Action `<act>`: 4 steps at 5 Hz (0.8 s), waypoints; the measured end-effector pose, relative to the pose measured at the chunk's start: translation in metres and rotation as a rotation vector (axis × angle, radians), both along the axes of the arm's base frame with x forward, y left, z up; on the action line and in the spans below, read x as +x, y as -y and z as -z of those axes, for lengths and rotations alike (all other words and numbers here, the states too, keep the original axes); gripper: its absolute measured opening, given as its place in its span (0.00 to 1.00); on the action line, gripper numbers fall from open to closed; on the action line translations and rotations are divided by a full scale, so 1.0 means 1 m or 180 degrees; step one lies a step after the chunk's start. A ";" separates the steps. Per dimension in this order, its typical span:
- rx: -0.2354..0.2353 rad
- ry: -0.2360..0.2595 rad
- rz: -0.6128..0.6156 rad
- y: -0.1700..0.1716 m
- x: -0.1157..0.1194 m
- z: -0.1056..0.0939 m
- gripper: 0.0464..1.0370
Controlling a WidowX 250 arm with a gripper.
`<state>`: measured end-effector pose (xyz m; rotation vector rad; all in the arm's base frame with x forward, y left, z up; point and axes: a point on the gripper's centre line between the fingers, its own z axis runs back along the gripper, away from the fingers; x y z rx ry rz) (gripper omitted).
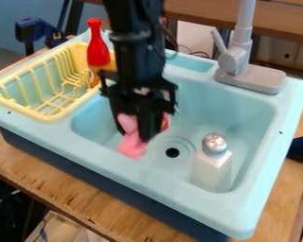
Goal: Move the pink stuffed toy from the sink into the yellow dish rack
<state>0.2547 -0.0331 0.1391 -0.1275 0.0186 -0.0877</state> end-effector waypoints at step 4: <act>0.0260 0.0233 -0.1090 -0.118 0.015 -0.029 0.45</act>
